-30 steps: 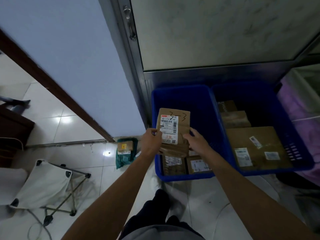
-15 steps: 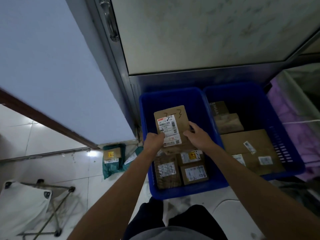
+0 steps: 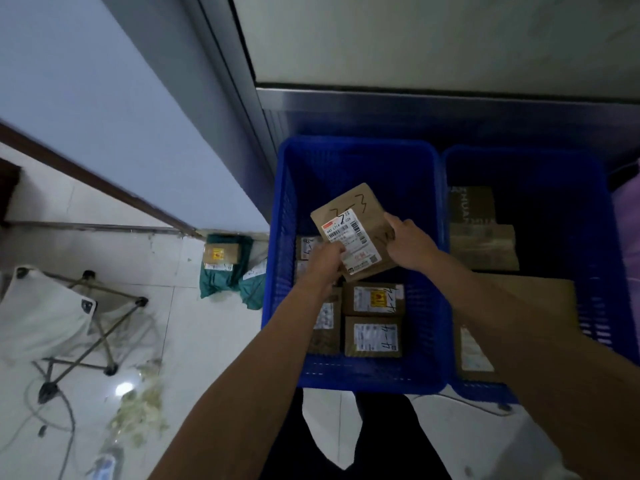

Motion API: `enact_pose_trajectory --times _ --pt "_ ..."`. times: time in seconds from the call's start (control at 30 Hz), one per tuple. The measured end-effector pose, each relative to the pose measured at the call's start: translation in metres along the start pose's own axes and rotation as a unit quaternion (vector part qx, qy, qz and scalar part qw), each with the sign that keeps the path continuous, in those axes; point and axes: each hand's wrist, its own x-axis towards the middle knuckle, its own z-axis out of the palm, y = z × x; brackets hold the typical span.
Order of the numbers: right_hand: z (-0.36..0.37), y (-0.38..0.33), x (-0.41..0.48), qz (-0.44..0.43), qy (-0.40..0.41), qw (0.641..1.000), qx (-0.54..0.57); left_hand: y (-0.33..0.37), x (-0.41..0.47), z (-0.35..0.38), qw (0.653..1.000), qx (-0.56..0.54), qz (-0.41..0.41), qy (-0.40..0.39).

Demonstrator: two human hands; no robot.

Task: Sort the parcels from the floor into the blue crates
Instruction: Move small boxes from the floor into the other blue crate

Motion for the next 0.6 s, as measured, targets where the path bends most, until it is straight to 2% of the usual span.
enact_pose_trajectory --times 0.2,0.6 --pt "-0.013 0.037 0.046 0.0 -0.011 0.999 -0.045 -0.025 0.048 0.035 0.999 -0.013 -0.041 -0.028" --pt "0.037 0.075 0.147 -0.039 -0.044 0.975 -0.213 -0.098 0.142 0.085 0.971 -0.182 -0.153 -0.035"
